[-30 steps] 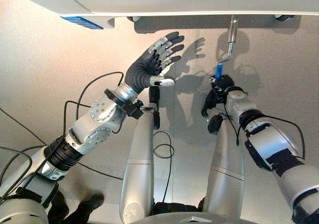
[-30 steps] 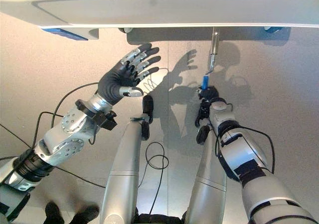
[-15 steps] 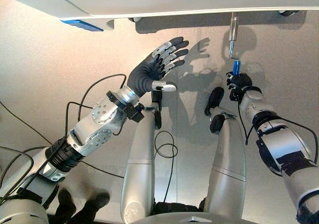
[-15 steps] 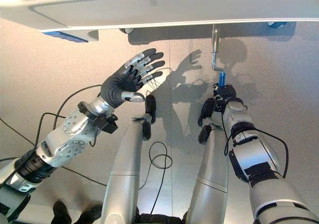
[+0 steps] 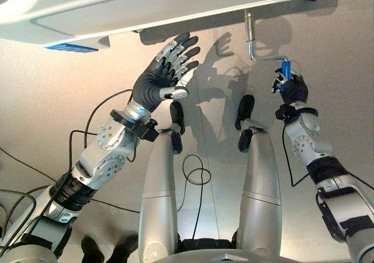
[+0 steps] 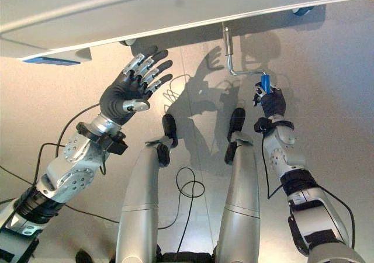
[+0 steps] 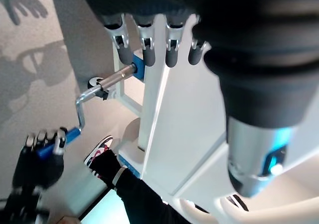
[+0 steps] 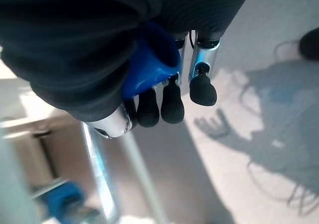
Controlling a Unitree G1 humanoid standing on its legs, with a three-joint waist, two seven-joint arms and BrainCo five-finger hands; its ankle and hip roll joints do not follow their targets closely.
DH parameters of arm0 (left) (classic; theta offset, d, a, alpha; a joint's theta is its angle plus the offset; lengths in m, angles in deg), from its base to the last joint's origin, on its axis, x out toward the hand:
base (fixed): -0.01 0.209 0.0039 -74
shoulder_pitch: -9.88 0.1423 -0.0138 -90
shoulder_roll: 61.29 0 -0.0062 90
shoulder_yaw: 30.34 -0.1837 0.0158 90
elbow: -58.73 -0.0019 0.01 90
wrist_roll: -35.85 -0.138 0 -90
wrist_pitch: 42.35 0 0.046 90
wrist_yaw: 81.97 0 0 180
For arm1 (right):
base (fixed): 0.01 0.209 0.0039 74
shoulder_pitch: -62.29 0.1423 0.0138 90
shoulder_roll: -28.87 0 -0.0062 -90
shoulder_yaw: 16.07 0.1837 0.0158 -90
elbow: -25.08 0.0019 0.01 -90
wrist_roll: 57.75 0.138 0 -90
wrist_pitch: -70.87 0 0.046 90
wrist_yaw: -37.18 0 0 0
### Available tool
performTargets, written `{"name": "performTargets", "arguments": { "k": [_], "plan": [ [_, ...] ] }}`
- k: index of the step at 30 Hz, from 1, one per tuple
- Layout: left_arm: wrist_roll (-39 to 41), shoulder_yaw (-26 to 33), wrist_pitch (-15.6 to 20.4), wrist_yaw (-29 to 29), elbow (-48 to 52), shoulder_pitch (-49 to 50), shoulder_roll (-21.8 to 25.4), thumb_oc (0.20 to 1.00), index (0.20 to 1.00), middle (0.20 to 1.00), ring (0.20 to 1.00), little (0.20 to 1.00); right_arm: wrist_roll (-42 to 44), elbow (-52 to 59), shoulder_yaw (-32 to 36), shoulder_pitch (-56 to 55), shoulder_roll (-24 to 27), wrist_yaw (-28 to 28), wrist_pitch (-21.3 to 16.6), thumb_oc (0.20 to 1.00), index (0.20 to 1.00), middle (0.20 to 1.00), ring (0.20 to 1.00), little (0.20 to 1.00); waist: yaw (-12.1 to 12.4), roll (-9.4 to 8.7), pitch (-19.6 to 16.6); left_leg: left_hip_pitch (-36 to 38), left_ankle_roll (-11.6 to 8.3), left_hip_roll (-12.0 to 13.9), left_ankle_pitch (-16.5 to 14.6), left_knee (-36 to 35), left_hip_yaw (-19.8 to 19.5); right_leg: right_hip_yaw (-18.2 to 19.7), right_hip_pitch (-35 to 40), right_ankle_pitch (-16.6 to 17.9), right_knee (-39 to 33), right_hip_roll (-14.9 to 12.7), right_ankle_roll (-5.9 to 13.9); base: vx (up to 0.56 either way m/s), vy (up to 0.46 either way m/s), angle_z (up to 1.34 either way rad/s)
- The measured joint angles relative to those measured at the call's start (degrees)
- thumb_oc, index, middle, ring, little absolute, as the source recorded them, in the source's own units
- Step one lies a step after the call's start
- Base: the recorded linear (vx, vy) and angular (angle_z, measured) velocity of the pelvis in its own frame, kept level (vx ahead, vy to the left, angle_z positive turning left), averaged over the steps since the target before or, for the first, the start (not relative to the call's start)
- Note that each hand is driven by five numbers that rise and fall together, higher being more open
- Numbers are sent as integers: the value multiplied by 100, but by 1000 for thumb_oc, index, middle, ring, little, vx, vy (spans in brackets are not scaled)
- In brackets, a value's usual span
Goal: Raise the hospital bed
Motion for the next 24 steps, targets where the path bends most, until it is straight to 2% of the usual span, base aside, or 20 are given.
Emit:
{"name": "performTargets", "arguments": {
  "k": [7,15,21,24],
  "plan": [
    [0,432,2,-181,36,173,17,1000,1000,1000,1000,1000,-47,748,52,-374,65,-44,-18,200,200,200,200,200,-77,-17,-1,-8,-3,4,-5,-19,-13,-13,24,14,-78,14,37,0,0,0],
    [0,482,0,-231,236,332,103,1000,1000,1000,1000,1000,-26,1356,51,-720,219,-44,51,200,200,200,200,200,-74,-73,4,-24,5,-5,-10,15,-101,-64,121,35,-155,20,71,0,0,0],
    [0,648,-3,-312,299,410,117,1000,1000,1000,1000,1000,243,2273,-579,-815,506,82,189,200,200,200,200,200,-116,-129,5,-76,20,3,-7,67,-134,-107,129,69,-180,25,85,0,0,0],
    [0,648,-2,-344,309,416,144,1000,1000,1000,1000,1000,416,2360,-877,-706,574,154,214,200,200,200,200,200,-122,-179,8,-74,22,4,-5,82,-149,-134,158,74,-181,22,82,0,0,0]
  ]
}}
